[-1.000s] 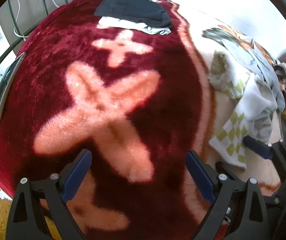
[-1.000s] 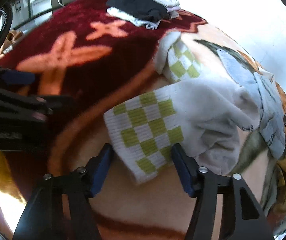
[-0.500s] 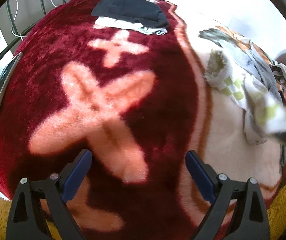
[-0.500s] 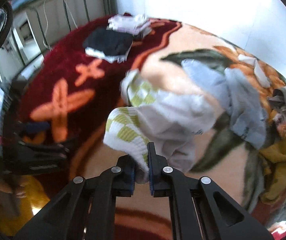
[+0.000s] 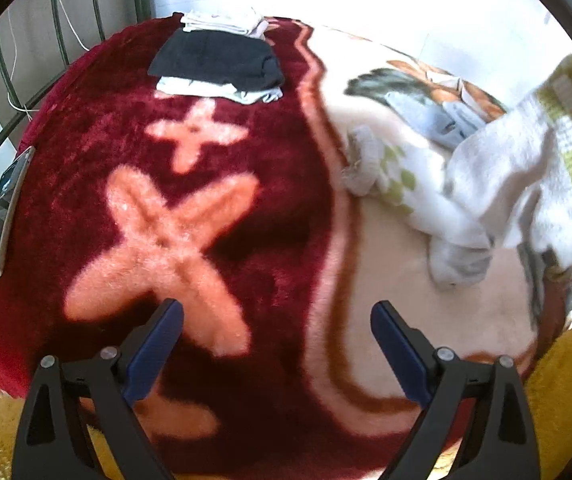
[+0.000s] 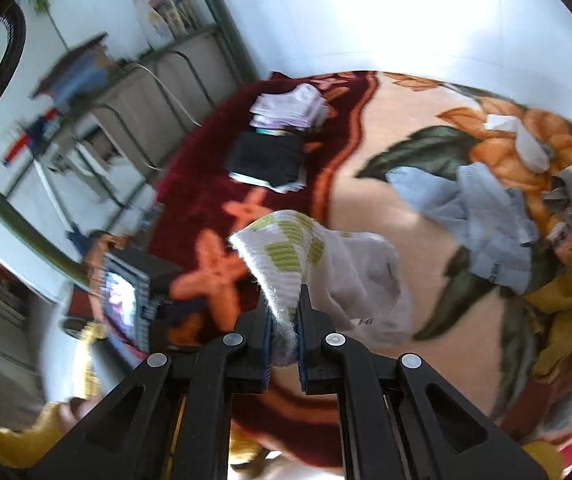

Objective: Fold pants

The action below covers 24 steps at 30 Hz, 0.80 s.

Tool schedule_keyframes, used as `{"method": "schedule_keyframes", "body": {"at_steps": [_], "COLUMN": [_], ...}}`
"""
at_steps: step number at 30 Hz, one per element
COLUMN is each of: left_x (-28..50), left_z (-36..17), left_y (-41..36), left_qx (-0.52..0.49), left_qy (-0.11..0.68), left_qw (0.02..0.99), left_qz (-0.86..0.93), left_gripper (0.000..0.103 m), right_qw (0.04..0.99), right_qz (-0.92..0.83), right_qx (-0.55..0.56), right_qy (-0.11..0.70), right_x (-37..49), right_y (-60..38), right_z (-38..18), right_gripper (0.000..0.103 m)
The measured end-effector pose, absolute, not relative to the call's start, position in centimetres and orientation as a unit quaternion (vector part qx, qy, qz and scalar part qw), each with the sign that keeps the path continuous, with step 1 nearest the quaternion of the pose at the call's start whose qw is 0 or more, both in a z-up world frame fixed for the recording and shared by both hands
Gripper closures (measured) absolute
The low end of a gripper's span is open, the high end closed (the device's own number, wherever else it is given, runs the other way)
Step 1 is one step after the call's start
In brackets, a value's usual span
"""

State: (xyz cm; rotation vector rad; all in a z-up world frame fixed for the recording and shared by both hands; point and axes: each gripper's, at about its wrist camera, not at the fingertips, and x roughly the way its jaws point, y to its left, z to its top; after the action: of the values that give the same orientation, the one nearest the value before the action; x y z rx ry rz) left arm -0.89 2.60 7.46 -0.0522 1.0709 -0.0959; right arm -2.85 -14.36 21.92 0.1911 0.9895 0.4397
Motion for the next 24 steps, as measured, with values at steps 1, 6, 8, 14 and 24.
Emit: {"method": "schedule_keyframes", "body": {"at_steps": [1,6,8,14,24], "left_x": [-1.0,-2.1,-2.2,-1.9,0.4], "left_z": [7.9,9.8,10.2,10.2,6.7], "left_y": [2.8,4.4,4.9,5.4,1.6], "left_qx": [-0.032,-0.066,-0.062,-0.056,-0.078], "left_qy": [0.508,0.501,0.501,0.503,0.528], "left_qw": [0.86,0.861,0.863,0.862,0.841], "left_qz": [-0.048,-0.051,-0.036,-0.024,-0.083], "left_gripper": [0.006,0.006,0.006,0.006,0.006], "right_qw": [0.851,0.837,0.837,0.793,0.777], "right_qz": [0.217,0.272,0.265,0.192,0.094], "right_qx": [0.1,0.158,0.171,0.24,0.27], "right_qy": [0.468,0.448,0.447,0.526,0.561], "right_x": [-3.0,-4.2,-4.7,-3.3,-2.3], "right_y": [-14.2,-13.4,-13.9,-18.3,-23.7], "right_z": [22.1,23.6,23.0,13.7,6.9], "right_gripper": [0.093,0.093,0.093,0.093,0.09]}}
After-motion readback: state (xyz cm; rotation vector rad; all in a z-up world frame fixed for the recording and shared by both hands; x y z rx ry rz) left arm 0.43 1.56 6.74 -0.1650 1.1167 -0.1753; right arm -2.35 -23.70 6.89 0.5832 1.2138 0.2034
